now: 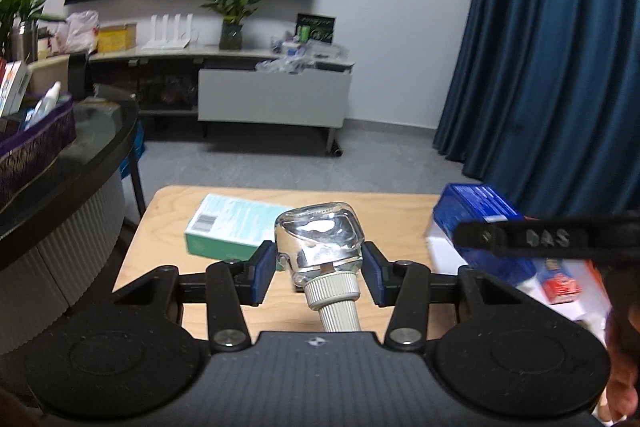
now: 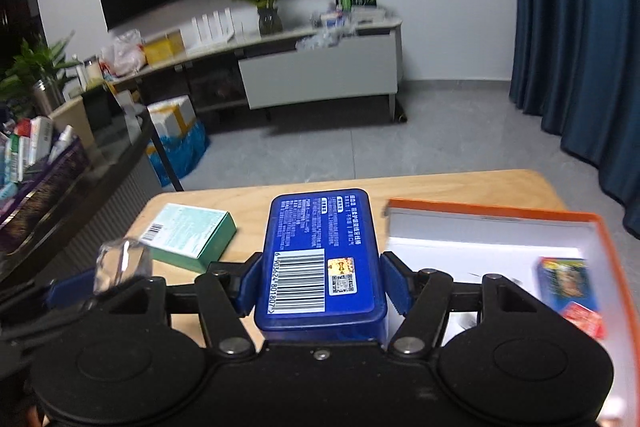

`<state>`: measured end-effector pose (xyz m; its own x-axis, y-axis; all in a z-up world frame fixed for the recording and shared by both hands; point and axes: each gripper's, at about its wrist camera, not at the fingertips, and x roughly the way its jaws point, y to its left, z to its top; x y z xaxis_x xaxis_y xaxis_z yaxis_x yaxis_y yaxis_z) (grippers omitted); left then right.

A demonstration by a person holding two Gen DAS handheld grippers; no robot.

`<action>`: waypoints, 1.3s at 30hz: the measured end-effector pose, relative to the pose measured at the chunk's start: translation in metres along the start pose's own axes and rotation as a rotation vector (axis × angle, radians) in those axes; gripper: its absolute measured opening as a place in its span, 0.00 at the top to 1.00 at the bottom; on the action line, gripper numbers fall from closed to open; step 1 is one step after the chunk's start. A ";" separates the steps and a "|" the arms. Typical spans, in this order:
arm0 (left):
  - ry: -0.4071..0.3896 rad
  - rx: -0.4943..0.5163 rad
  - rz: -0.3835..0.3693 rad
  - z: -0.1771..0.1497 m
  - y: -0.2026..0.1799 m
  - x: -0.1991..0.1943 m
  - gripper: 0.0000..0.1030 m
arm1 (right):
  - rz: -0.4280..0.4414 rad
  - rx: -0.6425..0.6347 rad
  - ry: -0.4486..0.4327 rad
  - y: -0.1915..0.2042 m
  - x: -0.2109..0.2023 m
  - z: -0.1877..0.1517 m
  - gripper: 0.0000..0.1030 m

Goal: Organize rigid objects
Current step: 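Carry the glass bottle and blue box over the white lid with both grippers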

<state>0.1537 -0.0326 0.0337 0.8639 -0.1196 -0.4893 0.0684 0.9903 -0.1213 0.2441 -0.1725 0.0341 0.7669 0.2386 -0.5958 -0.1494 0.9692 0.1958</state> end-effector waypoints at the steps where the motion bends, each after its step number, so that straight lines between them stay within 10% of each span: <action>1: -0.004 0.004 -0.009 0.000 -0.005 -0.004 0.54 | -0.001 0.004 -0.009 -0.003 -0.010 -0.002 0.28; 17: -0.064 0.098 -0.142 -0.005 -0.081 -0.050 0.54 | -0.131 0.042 -0.164 -0.058 -0.138 -0.041 0.27; 39: -0.118 0.187 -0.202 -0.017 -0.118 -0.080 0.54 | -0.165 0.096 -0.245 -0.074 -0.188 -0.057 0.27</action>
<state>0.0678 -0.1409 0.0721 0.8747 -0.3172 -0.3665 0.3261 0.9445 -0.0394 0.0751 -0.2854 0.0875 0.9054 0.0455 -0.4221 0.0400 0.9807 0.1915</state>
